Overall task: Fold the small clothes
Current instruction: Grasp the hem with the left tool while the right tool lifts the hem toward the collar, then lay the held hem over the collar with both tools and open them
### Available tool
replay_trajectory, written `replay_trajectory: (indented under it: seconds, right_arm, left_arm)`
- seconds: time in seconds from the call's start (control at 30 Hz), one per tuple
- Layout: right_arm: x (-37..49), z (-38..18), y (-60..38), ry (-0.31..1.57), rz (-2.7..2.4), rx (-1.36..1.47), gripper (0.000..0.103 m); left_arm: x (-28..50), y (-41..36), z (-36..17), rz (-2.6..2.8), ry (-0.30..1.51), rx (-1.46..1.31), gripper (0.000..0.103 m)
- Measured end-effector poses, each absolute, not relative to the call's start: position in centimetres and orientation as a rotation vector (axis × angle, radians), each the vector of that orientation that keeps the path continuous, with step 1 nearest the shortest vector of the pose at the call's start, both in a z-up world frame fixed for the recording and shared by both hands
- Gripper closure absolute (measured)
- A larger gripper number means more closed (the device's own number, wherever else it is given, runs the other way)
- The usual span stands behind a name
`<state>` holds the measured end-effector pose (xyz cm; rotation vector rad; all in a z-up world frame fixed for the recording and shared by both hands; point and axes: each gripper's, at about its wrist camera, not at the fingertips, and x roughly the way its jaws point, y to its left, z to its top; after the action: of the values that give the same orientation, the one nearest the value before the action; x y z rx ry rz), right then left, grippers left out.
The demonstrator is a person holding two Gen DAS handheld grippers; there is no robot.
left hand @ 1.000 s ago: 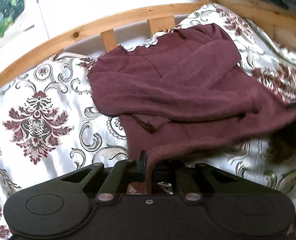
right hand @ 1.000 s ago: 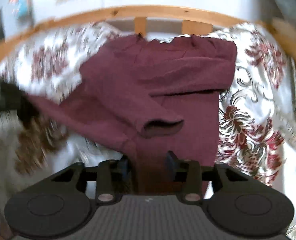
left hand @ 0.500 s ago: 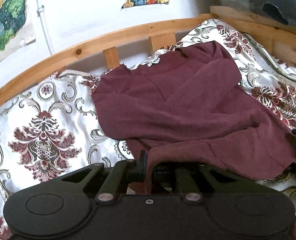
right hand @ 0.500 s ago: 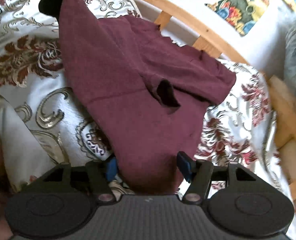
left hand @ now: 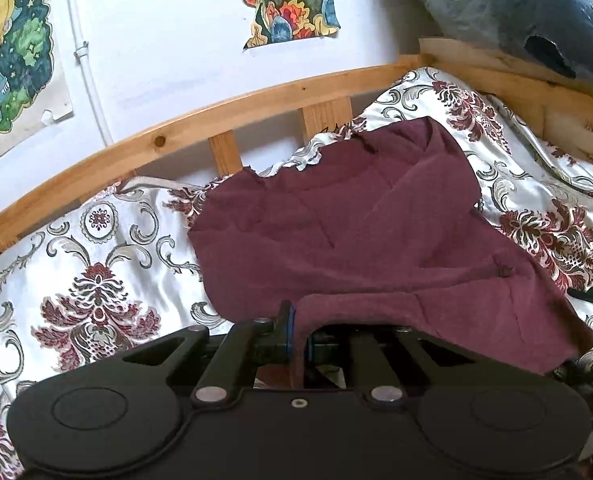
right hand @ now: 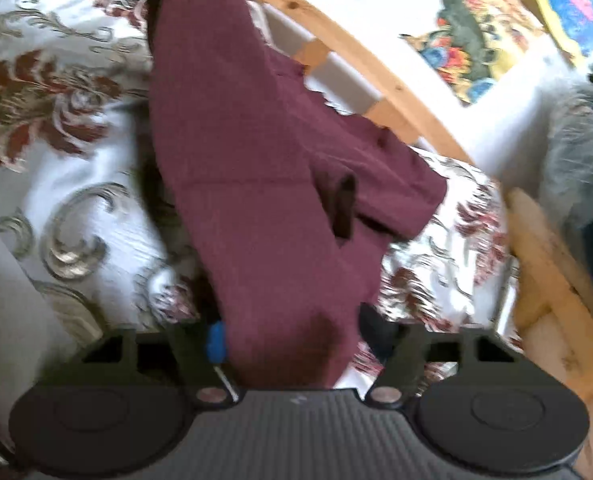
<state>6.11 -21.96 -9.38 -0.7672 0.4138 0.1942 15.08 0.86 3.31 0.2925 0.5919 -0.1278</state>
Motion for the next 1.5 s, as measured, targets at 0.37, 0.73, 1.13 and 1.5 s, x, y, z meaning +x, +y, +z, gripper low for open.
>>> replay_trajectory:
  seconds: [0.37, 0.73, 1.13, 1.5]
  right_arm:
    - [3.2, -3.6, -28.8, 0.361, 0.259, -0.527, 0.096]
    - [-3.3, 4.6, -34.8, 0.545, 0.507, -0.317, 0.096]
    - [1.7, 8.0, -33.6, 0.459, 0.419, -0.269, 0.096]
    - [17.3, 5.5, -29.0, 0.485, 0.353, -0.293, 0.096]
  left_arm:
    - [8.4, 0.4, 1.5, -0.173, 0.645, 0.392, 0.098]
    - [-2.8, 1.3, 5.4, -0.312, 0.684, 0.230, 0.098]
    - [1.9, 1.9, 8.8, -0.291, 0.597, 0.158, 0.097]
    - [17.7, 4.3, 5.9, -0.160, 0.677, 0.153, 0.095]
